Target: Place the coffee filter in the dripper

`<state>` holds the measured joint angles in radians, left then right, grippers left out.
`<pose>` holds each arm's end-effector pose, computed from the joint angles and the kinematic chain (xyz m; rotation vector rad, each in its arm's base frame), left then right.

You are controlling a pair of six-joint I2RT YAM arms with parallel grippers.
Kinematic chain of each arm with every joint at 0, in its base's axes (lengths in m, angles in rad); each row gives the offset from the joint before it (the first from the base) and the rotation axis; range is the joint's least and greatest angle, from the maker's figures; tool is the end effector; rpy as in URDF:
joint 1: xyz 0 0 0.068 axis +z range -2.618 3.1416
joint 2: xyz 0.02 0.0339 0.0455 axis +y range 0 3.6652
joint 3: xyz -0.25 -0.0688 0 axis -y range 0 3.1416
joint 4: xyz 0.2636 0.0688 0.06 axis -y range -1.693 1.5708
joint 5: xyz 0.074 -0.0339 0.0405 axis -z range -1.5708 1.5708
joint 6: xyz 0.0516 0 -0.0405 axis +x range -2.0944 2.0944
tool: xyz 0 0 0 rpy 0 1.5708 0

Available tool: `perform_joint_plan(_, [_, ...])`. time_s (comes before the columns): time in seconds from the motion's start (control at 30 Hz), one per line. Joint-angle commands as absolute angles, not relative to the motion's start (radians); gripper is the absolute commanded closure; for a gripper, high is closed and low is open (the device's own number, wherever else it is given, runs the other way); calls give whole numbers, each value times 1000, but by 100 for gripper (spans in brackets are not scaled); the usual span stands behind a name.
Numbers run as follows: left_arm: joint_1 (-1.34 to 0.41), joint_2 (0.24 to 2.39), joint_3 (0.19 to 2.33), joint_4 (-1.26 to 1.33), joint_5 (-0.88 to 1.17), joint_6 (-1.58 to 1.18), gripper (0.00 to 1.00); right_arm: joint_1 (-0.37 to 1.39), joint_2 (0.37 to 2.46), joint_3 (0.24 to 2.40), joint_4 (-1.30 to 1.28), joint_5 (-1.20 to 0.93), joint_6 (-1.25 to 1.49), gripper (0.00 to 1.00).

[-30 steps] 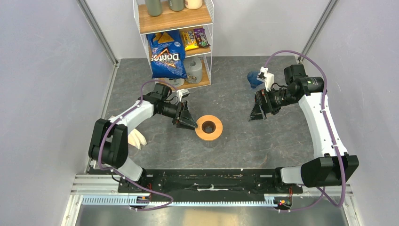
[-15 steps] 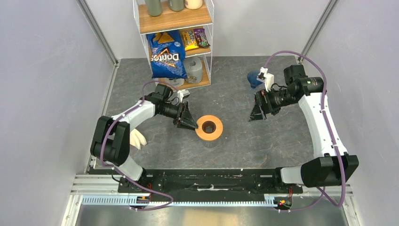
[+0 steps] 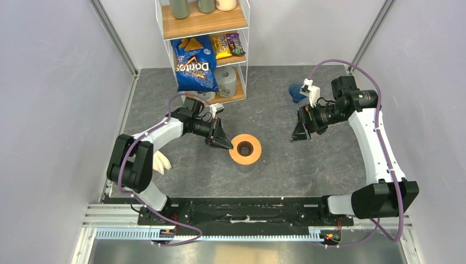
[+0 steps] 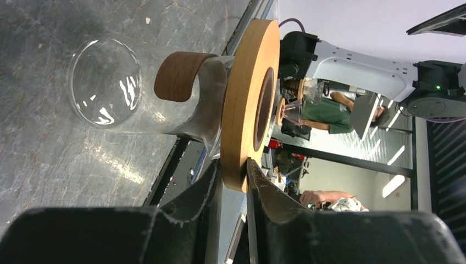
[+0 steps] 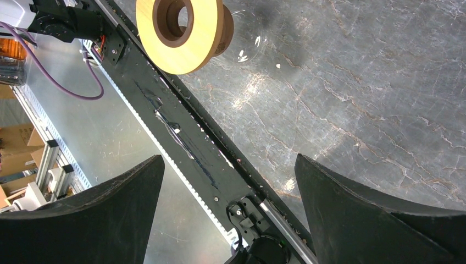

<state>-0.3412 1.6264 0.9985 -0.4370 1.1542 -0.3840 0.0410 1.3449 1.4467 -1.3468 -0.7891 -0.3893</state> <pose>0.2937 -0.1544 0.1738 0.3723 2.5435 -1.7755 0.2537 0.0471 0.3391 -0.7089 2.4333 0.9649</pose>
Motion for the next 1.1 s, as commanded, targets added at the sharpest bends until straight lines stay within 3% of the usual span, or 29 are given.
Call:
perform_joint_plan(0.0, [-355,1634,1001,-369,1191,-429,76,36,1326,1443,-1328,-811,-391,3])
perform_joint_plan(0.43, [-350,1685,1017,-360,1168,-438,76,36,1326,1445,-1329,-807,-391,3])
perform_joint_plan(0.7, [-342,1675,1047,-428,1157,-392,46,35,1332,1456,-1328,-803,-390,3])
perform_joint_plan(0.8, [-308,1642,1045,-490,1145,-348,42,35,1341,1480,-1321,-790,-376,3])
perform_joint_plan(0.87, [-259,1608,1040,-547,1129,-301,34,35,1352,1506,-1311,-778,-362,3])
perform_joint_plan(1.0, [-161,1493,1060,-699,1096,-140,30,5,1390,1562,-1255,-739,-284,3])
perform_joint_plan(1.03, [-144,1464,1070,-726,1078,-114,26,-7,1402,1573,-1218,-718,-249,3])
perform_joint_plan(1.07, [-120,1429,1081,-748,1061,-94,12,-23,1413,1584,-1182,-685,-205,3])
